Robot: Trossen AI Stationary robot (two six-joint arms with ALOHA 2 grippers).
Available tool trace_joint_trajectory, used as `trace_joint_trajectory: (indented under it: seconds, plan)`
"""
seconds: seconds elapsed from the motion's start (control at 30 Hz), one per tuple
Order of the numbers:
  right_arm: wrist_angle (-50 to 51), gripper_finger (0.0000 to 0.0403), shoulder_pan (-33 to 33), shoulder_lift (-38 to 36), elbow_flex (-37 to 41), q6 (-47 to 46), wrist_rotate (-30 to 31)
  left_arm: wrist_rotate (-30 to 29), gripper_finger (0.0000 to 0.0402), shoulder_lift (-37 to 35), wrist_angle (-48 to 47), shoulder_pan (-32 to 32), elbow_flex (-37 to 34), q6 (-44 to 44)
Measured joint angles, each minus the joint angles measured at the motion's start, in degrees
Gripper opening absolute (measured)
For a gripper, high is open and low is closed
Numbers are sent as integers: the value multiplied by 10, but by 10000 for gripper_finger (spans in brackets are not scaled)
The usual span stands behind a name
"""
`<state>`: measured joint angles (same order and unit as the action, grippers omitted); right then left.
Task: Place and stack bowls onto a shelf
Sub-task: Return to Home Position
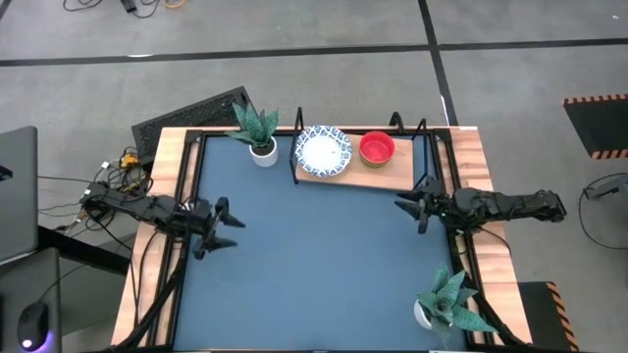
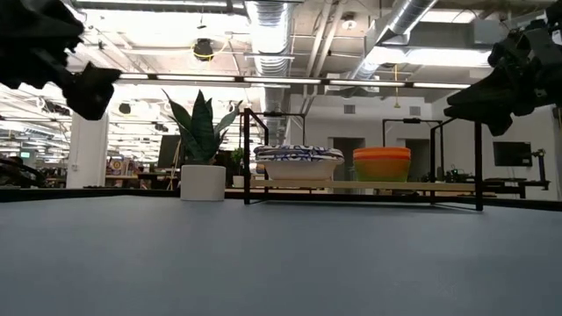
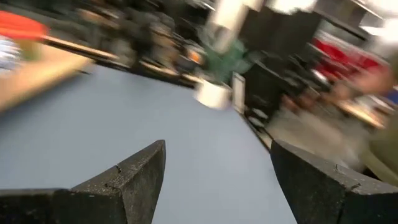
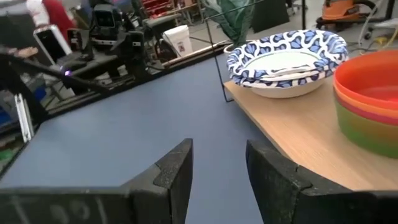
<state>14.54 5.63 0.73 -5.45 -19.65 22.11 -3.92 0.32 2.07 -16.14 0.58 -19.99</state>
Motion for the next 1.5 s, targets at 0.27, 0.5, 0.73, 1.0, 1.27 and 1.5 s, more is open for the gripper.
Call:
trace_joint_trajectory:
  seconds: [0.27, 0.5, 0.73, 1.0, 1.27, 1.5]
  plan:
    - [0, 173, 0, 0, 0, 11, -11, 30, 274, 0, -6, 0, 0, 30]
    - [0, 173, 0, 0, 1, 13, -11, 26, 274, 0, -5, 0, 0, 23]
    - [0, 173, 0, 0, 1, 13, -11, 26, 274, 0, -5, 0, 0, 23]
    - [0, 173, 0, 0, 1, 12, -11, 26, 274, 0, -5, 0, -1, 22]
    - [0, 173, 0, 0, 1, 12, -11, 26, 274, 0, -5, 0, -1, 22]
    - [0, 173, 0, 0, 1, 11, -11, 26, 274, 0, -5, 0, -1, 22]
